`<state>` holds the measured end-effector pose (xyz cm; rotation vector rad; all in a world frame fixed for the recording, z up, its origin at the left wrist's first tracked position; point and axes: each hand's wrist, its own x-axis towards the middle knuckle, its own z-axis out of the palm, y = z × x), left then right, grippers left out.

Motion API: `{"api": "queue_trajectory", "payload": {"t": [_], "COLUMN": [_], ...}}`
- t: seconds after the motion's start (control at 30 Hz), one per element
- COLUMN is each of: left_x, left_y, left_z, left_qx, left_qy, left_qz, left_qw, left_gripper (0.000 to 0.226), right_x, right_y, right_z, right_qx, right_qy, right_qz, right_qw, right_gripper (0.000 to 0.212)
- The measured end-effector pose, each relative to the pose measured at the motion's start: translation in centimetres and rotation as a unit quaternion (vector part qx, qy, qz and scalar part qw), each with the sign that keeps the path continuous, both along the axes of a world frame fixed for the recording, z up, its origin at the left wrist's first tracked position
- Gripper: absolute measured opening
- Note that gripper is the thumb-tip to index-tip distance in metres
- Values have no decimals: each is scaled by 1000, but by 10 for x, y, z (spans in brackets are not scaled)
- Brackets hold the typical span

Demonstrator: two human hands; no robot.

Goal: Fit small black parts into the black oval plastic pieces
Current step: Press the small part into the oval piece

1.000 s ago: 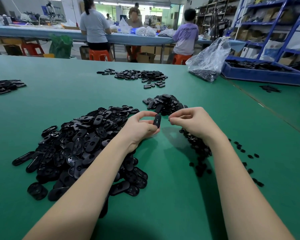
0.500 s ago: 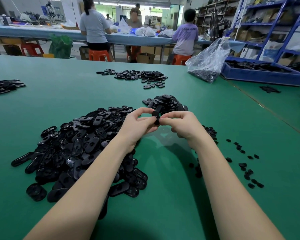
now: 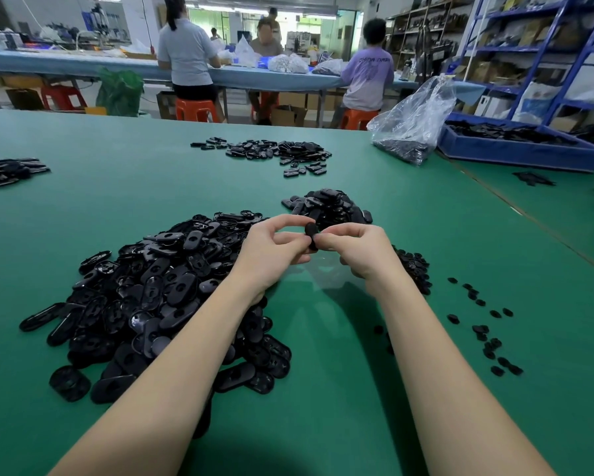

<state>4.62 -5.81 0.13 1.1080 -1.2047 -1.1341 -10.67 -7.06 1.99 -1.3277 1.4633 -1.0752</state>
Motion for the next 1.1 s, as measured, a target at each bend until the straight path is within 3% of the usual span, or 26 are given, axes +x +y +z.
{"api": "queue_trajectory", "payload": {"t": [0.13,0.3,0.43,0.63,1.1], "left_x": [2,4,6,8,-2], "left_y": [0,-1,-1,-2,-1], "left_z": [2,7,10,8,3], "left_qx": [3,42,75,75,75], "left_qy": [2,97,137,46,72], "left_qz": [-2,-19,-34,-19,-15], "left_qw": [1000,994,987,996,994], "left_gripper": [24,21,18,19,16], "right_x": [-1,-4,-7,-11,-17], "right_y": [0,3,1,-3,-10], "right_z": [0,2,2,0,-3], "right_qx": [-4,15,-2,-20,-37], "right_qy": [3,-55,-48,-16,33], "right_qz": [-1,41,48,84,71], "right_qw": [1000,998,998,996,996], "right_gripper": [16,14,14,13,10]}}
